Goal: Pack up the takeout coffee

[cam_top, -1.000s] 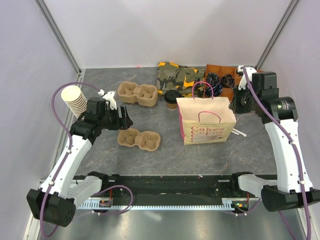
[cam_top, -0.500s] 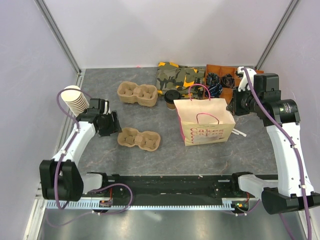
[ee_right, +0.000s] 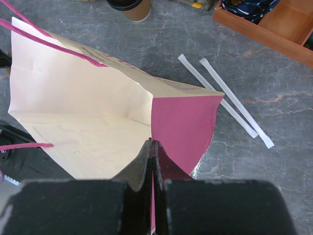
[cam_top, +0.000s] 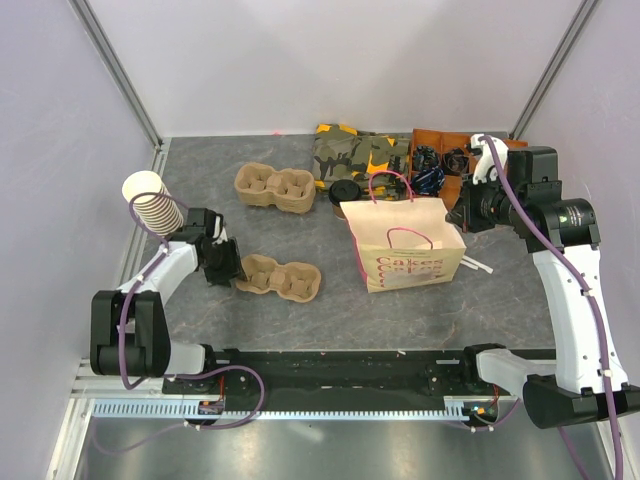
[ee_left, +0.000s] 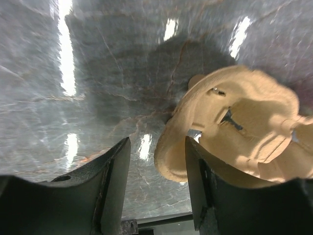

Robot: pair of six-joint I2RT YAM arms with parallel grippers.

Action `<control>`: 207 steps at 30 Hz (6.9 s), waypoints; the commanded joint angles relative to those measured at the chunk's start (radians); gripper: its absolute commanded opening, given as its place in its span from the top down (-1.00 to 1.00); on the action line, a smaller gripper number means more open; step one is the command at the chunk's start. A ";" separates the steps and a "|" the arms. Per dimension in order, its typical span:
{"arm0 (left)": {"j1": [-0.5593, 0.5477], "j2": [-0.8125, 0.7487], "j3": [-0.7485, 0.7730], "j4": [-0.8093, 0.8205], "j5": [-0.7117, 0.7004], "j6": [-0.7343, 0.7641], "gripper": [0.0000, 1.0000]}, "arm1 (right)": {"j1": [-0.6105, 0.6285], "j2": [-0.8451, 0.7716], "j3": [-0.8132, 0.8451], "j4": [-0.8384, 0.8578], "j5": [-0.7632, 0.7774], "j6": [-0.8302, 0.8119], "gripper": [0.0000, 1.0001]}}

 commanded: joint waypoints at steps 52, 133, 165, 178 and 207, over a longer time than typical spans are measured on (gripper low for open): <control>0.002 0.028 0.069 0.032 0.074 0.073 -0.23 | -0.003 0.068 -0.037 -0.050 0.029 -0.153 1.00; -0.121 0.176 0.237 -0.008 0.415 0.872 -0.02 | 0.227 0.295 0.243 -0.272 -0.271 -0.746 1.00; -0.015 0.160 0.091 0.081 0.561 0.766 0.15 | 0.225 0.278 0.196 -0.249 -0.255 -0.733 1.00; -0.038 0.206 0.111 0.070 0.548 0.785 0.35 | 0.227 0.293 0.197 -0.241 -0.255 -0.723 1.00; -0.041 -0.163 1.074 -0.378 0.447 1.018 0.95 | 0.350 0.352 0.348 -0.212 -0.247 -0.797 1.00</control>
